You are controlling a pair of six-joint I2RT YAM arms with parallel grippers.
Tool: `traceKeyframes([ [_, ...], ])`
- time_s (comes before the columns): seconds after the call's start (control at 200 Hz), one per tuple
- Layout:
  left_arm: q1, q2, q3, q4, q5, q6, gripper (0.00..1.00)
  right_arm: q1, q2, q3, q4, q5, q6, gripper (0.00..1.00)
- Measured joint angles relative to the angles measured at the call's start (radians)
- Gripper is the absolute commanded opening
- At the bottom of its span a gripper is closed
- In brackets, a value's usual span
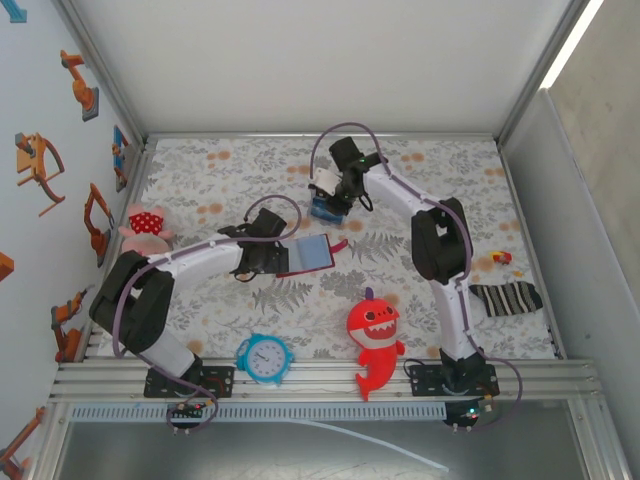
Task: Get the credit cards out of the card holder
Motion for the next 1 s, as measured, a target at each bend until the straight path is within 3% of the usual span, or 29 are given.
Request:
traceKeyframes([
  [0.305,0.006,0.06,0.019,0.032,0.009,0.01,0.97,0.0,-0.143,-0.163,0.07,0.029,0.131,0.28],
  [0.726,0.051,0.109,0.039,0.047,-0.013,0.055,0.97,0.0,-0.576,-0.566,0.225,0.173,0.413,0.39],
  [0.811,0.055,0.121,0.055,0.048,-0.019,0.069,0.97,0.0,-0.661,-0.649,0.241,0.212,0.46,0.46],
  [0.826,0.056,0.121,0.057,0.048,-0.02,0.072,0.97,0.0,-0.678,-0.663,0.243,0.223,0.476,0.58],
  [0.846,0.057,0.121,0.058,0.048,-0.021,0.076,0.97,0.0,-0.696,-0.681,0.246,0.233,0.481,0.9],
  [0.861,0.058,0.121,0.06,0.048,-0.022,0.078,0.97,0.0,-0.714,-0.695,0.248,0.245,0.498,0.98],
  [0.997,0.058,0.112,0.061,0.044,-0.032,0.096,0.97,-0.002,-0.874,-0.809,0.261,0.347,0.564,0.99],
])
